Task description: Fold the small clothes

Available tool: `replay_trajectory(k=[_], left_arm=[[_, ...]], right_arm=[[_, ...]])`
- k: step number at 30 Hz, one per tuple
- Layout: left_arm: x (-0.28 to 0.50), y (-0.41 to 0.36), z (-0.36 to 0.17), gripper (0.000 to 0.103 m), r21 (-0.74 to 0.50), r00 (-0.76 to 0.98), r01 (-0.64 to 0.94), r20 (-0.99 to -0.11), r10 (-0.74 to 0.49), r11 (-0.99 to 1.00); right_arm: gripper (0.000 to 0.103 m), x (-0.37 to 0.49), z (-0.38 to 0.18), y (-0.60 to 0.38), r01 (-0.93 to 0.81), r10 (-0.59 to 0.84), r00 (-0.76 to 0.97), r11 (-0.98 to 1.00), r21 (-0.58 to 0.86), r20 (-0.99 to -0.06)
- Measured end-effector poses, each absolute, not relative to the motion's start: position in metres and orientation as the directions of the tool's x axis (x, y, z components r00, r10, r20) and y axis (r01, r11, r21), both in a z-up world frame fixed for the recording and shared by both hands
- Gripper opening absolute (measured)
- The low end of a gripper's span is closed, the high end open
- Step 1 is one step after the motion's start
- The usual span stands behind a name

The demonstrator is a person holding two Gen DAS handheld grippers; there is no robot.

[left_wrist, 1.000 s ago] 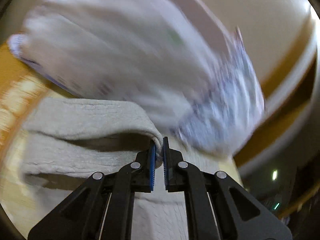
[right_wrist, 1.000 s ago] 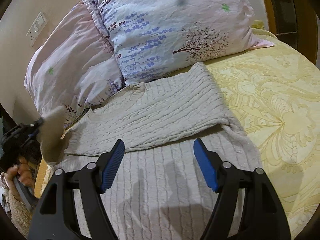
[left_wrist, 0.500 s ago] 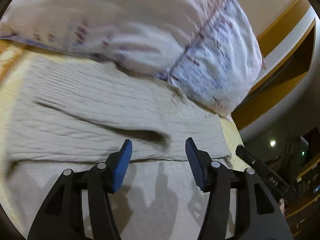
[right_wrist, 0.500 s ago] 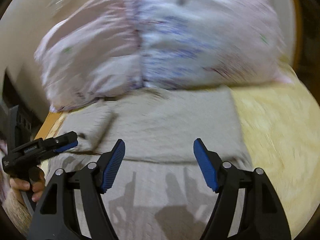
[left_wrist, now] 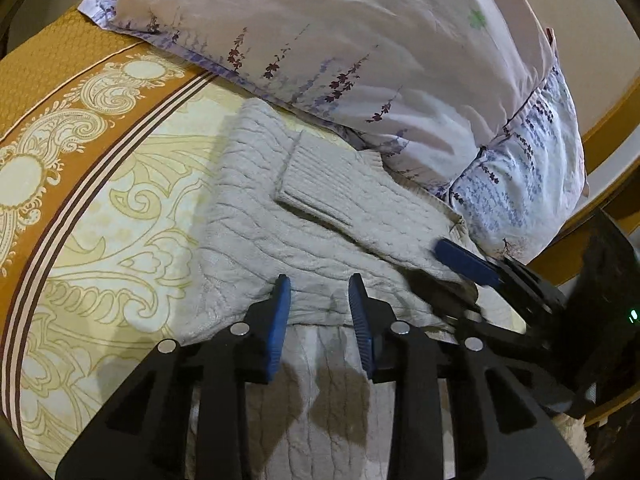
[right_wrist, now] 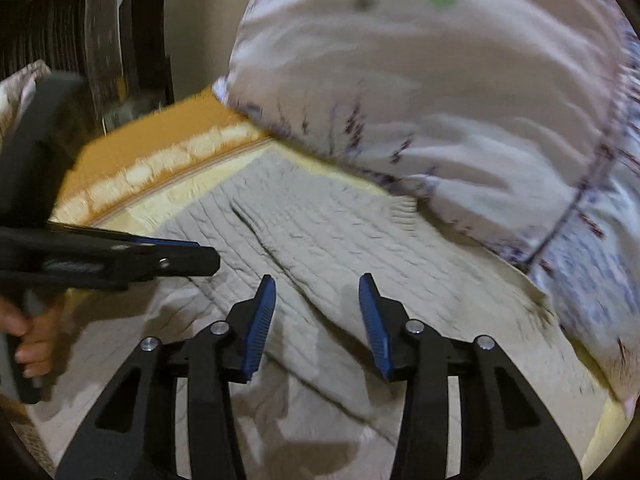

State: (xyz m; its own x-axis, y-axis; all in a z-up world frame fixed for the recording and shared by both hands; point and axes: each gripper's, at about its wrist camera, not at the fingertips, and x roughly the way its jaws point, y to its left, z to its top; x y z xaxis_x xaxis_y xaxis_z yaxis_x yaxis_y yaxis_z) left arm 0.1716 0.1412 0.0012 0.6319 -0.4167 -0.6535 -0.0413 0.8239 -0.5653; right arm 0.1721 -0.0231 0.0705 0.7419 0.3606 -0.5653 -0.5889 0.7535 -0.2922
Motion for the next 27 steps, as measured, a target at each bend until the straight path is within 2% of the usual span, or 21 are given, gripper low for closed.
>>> replay_trajectory(k=[8, 10, 12, 15, 19, 23, 25, 27], left_arm=[[0.170, 0.144, 0.001, 0.032, -0.581, 0.634, -0.037, -0.643, -0.430, 0.813], [0.170, 0.143, 0.001, 0.032, -0.579, 0.634, -0.035, -0.643, -0.430, 0.814], [0.171, 0.143, 0.001, 0.032, -0.578, 0.634, -0.033, -0.643, -0.430, 0.815], [0.170, 0.143, 0.000, 0.032, -0.577, 0.635, -0.029, -0.642, -0.430, 0.817], [0.170, 0.142, 0.000, 0.032, -0.569, 0.639, -0.023, -0.641, -0.425, 0.822], [0.170, 0.142, 0.000, 0.032, -0.567, 0.639, -0.017, -0.640, -0.427, 0.824], [0.170, 0.142, -0.001, 0.032, -0.566, 0.639, -0.016, -0.640, -0.428, 0.824], [0.170, 0.141, -0.001, 0.032, -0.562, 0.639, -0.014, -0.641, -0.425, 0.827]], right_arm=[[0.041, 0.189, 0.061, 0.007, -0.588, 0.338, 0.744, 0.741, -0.324, -0.576], [0.020, 0.191, 0.060, 0.007, -0.587, 0.350, 0.743, 0.750, -0.304, -0.571], [0.006, 0.192, 0.064, 0.004, -0.569, 0.356, 0.753, 0.775, -0.275, -0.554], [0.006, 0.191, 0.075, -0.020, -0.531, 0.384, 0.768, 0.829, -0.174, -0.513], [0.006, 0.179, 0.095, -0.084, -0.441, 0.408, 0.813, 0.898, 0.019, -0.415], [0.006, 0.150, 0.094, -0.180, -0.265, 0.339, 0.883, 0.931, 0.251, -0.325], [0.006, 0.142, 0.084, -0.214, -0.188, 0.298, 0.895, 0.926, 0.326, -0.331], [0.006, 0.142, 0.068, -0.245, -0.124, 0.286, 0.882, 0.908, 0.401, -0.376]])
